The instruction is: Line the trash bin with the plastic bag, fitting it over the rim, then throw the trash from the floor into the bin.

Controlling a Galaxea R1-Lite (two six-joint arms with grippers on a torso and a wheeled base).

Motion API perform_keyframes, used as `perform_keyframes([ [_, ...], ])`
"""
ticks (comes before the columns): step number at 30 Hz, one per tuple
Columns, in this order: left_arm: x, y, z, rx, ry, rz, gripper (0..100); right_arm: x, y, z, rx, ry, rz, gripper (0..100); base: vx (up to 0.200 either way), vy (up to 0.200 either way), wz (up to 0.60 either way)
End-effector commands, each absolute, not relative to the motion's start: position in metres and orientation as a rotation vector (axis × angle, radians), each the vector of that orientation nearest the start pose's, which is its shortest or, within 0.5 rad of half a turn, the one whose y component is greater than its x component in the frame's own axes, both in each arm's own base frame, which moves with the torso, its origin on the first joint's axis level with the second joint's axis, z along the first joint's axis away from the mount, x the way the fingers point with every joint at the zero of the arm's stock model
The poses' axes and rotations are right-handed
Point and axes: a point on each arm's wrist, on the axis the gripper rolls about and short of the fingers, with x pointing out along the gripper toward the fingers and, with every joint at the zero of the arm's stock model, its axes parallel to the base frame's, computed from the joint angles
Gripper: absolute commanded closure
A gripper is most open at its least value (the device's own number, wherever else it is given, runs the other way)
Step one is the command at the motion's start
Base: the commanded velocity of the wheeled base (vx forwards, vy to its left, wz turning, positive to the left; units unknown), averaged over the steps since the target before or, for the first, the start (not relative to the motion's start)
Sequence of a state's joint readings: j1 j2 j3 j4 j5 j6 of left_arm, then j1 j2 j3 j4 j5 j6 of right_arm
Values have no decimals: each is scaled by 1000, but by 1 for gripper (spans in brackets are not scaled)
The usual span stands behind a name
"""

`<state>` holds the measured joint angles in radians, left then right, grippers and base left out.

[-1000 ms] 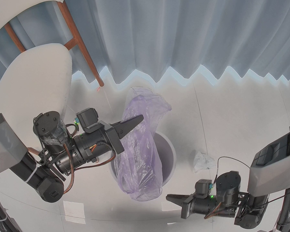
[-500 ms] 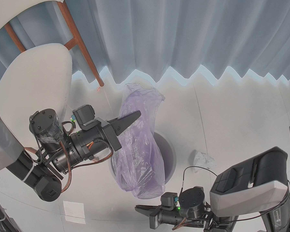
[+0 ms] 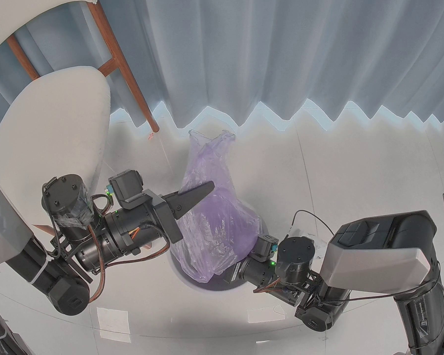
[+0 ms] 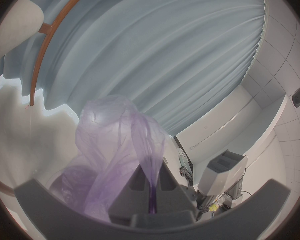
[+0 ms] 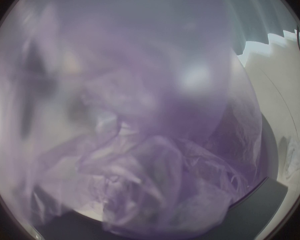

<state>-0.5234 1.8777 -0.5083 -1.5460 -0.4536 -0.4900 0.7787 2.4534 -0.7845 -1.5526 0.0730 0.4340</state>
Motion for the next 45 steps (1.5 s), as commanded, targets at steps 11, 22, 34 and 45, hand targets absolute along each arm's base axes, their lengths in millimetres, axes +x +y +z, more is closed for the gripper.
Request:
perform_keyframes([
  [11,239,-151,148,-455,78,-1002,100,222,246,6,348,463,824,100,0,0,0],
  [22,230,-152,138,-435,124,-1015,100,166,189,69,466,515,953,100,0,0,0],
  [34,219,-154,144,-425,127,-1114,100,165,132,116,641,334,808,100,0,0,0],
  [45,219,-153,138,-346,103,-1103,100,159,114,134,642,228,788,100,0,0,0],
])
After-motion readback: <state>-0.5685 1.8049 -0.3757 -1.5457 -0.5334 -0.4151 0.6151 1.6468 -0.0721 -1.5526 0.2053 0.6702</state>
